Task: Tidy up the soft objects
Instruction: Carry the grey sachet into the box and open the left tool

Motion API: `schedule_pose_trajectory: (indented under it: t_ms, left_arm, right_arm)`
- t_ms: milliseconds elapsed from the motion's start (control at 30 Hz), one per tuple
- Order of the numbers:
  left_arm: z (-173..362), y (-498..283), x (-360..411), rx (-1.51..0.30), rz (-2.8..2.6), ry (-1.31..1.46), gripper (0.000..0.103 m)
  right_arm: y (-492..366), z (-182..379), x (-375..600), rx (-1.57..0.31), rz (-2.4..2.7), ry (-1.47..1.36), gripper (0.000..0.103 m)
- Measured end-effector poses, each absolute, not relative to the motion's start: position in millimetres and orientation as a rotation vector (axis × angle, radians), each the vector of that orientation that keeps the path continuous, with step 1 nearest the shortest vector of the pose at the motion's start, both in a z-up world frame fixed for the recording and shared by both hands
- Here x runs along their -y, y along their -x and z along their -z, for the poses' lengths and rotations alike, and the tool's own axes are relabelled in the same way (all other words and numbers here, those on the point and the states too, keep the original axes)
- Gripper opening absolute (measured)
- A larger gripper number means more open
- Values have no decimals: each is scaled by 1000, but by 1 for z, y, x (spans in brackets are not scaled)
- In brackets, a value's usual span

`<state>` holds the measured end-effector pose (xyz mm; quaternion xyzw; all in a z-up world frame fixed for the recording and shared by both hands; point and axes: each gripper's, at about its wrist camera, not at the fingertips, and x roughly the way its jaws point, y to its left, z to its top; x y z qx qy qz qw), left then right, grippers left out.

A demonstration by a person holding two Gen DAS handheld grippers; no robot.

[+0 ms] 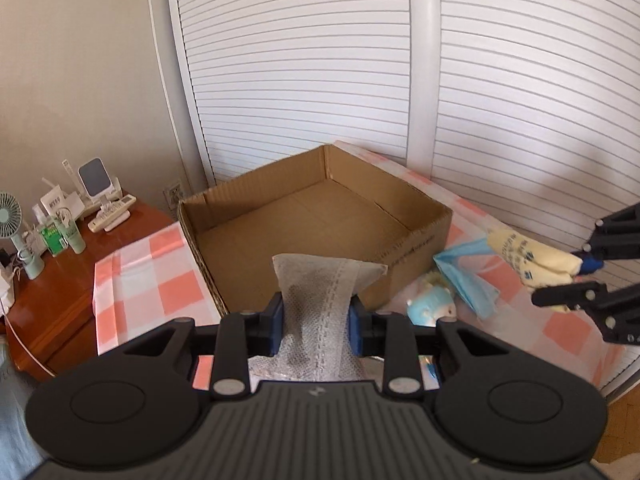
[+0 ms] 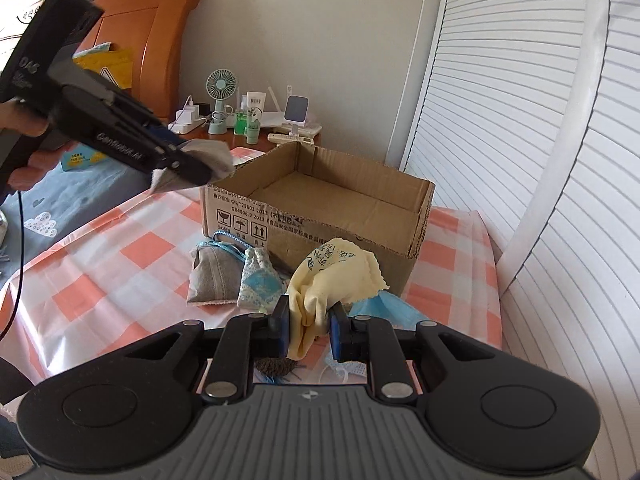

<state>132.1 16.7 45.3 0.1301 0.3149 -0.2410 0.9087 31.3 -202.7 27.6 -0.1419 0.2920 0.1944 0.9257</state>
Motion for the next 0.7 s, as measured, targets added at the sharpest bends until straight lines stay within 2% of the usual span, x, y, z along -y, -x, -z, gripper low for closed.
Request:
schedule_pose_trajectory:
  t_ms: [400,467,500,533,600,700]
  left_arm:
    - [-45,-261,24,-649,386,-279,31]
    - [-38,-276,27,-637,365,-277,38]
    - [-34,-281,28,-641,349,-285,51]
    - [-31,-285,28,-644,319,-289,67]
    - [-27,-285,26,-627,287,-290,77]
    - [-27,-279,22,-637,291,-271,83]
  right_arm:
    - [-61,-34,205,-578,-377,272,22]
    - [-62,-35,206,-580,-372,266,22]
    - [-63,-35,207,-582,-369,264,22]
    - [-63,-36,208,-582,-367,263,22]
    - [-63,-36,209,-582,-363,267,22]
    - [-65,-37,210,-582,-362,262,22]
